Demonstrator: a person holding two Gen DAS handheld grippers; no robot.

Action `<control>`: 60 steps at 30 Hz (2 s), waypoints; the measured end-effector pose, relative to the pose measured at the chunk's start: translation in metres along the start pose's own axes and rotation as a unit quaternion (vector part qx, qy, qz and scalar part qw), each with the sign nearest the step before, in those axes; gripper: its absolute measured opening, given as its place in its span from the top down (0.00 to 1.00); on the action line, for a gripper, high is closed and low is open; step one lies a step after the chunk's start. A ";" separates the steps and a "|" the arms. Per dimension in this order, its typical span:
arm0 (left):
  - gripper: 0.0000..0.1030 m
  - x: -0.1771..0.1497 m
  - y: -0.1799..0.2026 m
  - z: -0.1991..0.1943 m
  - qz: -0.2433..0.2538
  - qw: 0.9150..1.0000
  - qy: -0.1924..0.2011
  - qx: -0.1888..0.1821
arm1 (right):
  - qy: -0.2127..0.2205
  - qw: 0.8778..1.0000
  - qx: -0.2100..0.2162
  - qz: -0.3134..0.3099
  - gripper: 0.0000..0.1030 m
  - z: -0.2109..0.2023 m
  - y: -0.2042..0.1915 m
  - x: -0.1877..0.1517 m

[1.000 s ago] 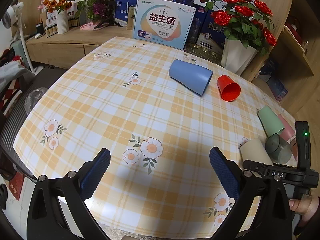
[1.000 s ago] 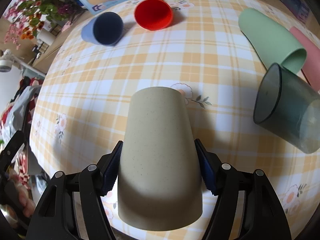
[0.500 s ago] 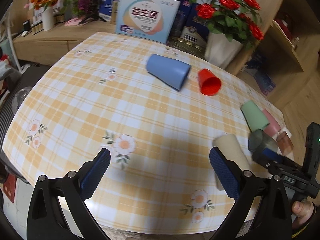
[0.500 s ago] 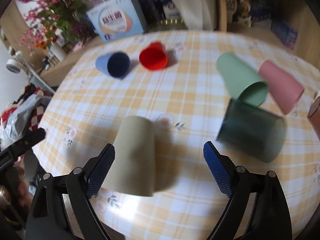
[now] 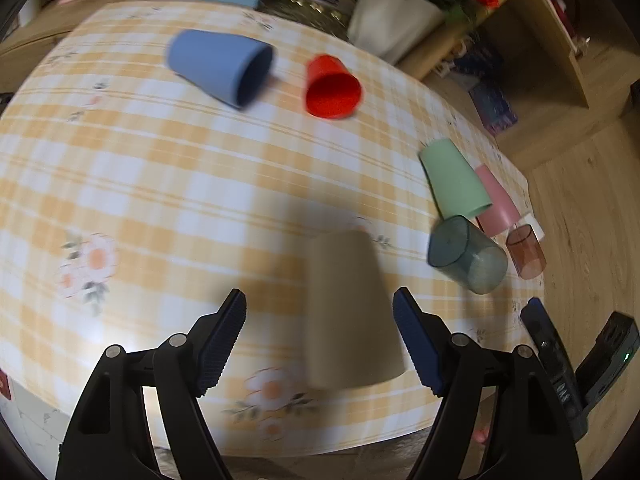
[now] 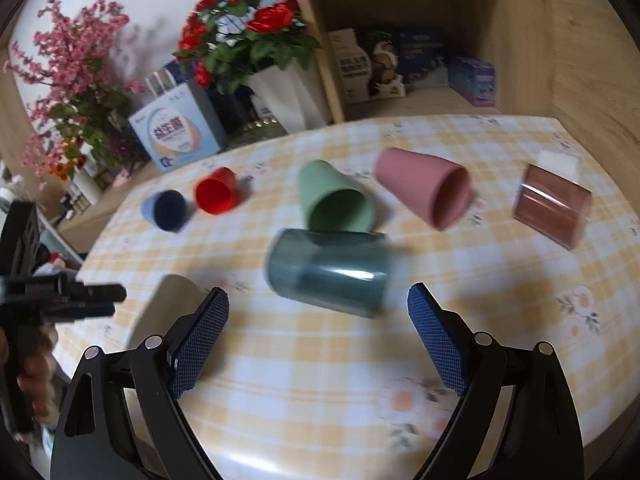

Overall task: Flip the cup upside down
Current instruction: 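Pass the beige cup from the right tool into the left tool's fingers, then carry the beige cup with the left tool and lower it upside down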

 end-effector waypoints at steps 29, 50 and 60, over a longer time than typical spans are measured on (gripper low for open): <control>0.39 0.022 0.040 0.077 0.003 0.995 -0.071 0.065 | 0.065 0.998 0.013 -0.019 0.15 -0.036 0.049 0.001; 0.48 0.010 0.025 0.021 0.033 0.999 0.028 0.026 | 0.008 0.999 0.016 -0.029 0.15 -0.029 0.042 -0.016; 0.48 0.001 -0.002 -0.015 0.037 0.994 0.093 0.046 | 0.030 0.997 0.051 -0.047 0.15 -0.042 0.019 -0.017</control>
Point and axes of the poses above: each gripper's, at about its wrist camera, not at the fingertips, and z roughly the way its jaws point, y to its right, x to its top, the point moved 5 cm from there along z, roughly the way its jaws point, and after that the axes turned 13 degrees about x, right-handed, at the moved point
